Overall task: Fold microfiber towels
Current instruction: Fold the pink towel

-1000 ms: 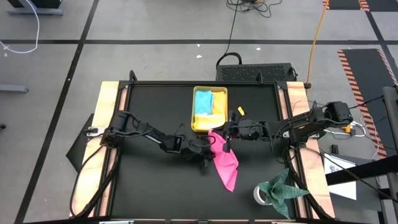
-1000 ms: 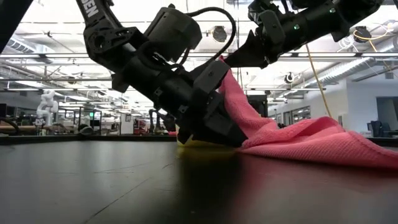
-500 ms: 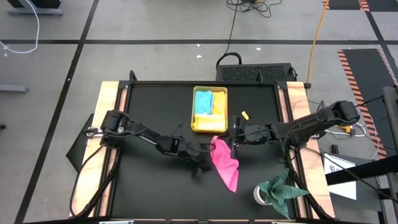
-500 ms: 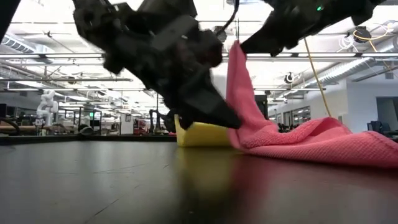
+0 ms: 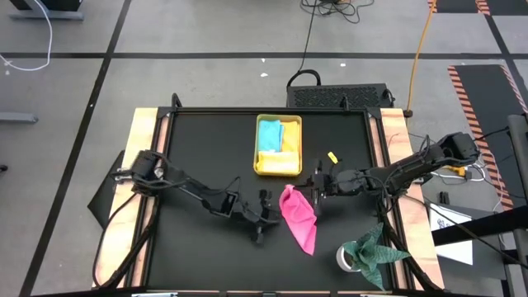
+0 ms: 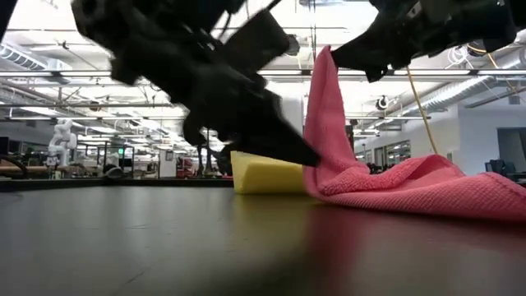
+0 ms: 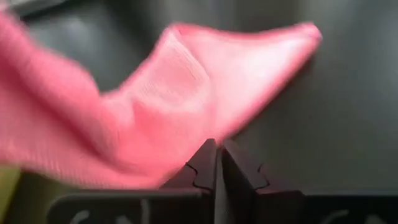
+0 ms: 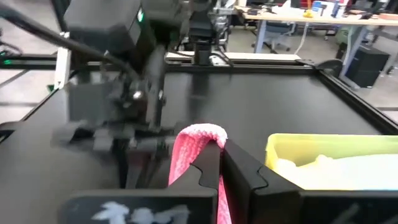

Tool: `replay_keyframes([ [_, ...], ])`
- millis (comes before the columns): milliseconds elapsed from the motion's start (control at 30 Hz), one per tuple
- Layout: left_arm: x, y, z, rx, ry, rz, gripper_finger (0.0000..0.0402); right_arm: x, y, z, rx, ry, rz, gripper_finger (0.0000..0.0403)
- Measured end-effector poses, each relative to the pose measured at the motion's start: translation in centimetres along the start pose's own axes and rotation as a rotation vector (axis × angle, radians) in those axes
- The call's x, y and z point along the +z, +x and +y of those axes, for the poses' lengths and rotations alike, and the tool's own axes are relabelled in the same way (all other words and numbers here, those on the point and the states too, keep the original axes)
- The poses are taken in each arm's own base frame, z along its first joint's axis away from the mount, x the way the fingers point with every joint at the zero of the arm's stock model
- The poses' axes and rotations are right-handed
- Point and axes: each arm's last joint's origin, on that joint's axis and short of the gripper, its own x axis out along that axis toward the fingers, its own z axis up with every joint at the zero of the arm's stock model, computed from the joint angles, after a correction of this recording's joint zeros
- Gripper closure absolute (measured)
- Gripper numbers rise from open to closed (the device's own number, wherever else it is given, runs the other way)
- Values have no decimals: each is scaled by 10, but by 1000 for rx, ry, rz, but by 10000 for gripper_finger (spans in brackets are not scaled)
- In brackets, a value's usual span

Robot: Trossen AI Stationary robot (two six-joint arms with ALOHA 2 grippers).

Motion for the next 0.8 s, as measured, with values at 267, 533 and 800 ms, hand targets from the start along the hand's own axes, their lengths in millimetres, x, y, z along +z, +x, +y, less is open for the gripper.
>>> replay_keyframes([
  [267,-14,27,38,76,-90,-127,358,-1,1,-10,-40,15,-17,403],
  [533,-34,30,40,-140,-133,72,395,-3,1,-11,-40,1,0,403],
  [800,-10,-30,10,-153,50,354,397,-8,1,-9,-28,21,43,403],
])
